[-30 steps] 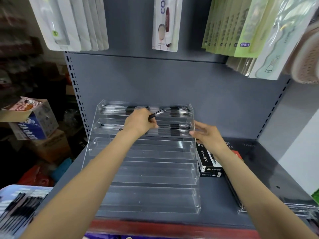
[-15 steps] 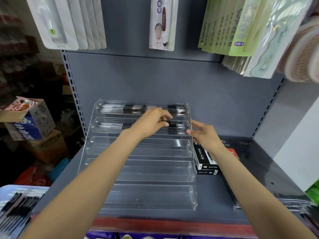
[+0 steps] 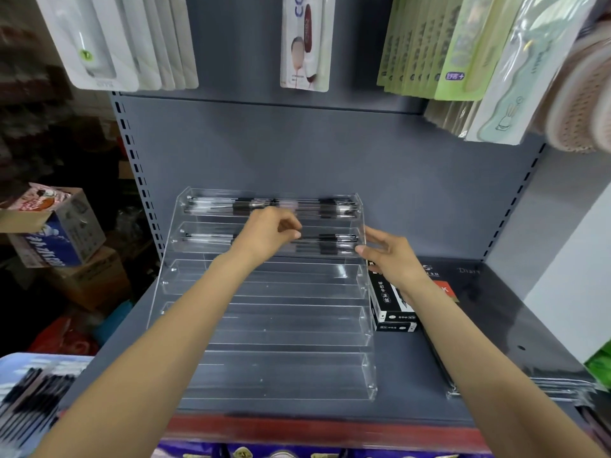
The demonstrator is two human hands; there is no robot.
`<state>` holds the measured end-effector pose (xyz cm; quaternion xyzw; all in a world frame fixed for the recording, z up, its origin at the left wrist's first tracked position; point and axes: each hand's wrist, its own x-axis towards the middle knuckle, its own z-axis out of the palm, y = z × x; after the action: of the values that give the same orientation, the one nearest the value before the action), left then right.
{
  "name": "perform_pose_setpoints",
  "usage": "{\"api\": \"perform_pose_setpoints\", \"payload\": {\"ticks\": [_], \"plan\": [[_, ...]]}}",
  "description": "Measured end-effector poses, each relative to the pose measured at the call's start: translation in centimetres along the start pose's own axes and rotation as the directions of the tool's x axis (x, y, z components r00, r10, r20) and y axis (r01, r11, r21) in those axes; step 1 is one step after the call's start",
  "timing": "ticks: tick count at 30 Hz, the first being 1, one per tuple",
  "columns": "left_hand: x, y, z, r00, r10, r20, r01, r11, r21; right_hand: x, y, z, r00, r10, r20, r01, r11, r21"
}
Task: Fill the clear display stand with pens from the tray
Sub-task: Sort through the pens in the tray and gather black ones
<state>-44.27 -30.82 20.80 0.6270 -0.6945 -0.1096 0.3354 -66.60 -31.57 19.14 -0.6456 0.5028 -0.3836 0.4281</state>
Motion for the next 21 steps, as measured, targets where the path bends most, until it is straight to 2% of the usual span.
{"api": "perform_pose_setpoints", "payload": {"ticks": [3,8,12,21], "plan": [[-0.5,-1.4,-1.7,0.994,-0.100,-0.046,0.102,0.994,0.029,0.0,0.1,0.1,1.000,0.004,-0.005,-0.003,1.000,0.020],[-0.3,-1.3,-2.4,0.981,-0.192,-0.008,0.192,0.977,0.092,-0.1,0.0,0.2,1.000,0.011,-0.005,-0.011,0.999,0.043],[-0.3,-1.0,-1.8,0.979,-0.203,0.017,0.201,0.976,0.085,-0.2,0.0,0.2,1.000,0.006,-0.006,-0.006,0.999,0.033],[-1.2,-0.9,-1.4,0.985,-0.171,-0.035,0.173,0.983,0.063,0.1,0.1,0.3,1.000,0.012,-0.017,-0.012,1.000,-0.007]]}}
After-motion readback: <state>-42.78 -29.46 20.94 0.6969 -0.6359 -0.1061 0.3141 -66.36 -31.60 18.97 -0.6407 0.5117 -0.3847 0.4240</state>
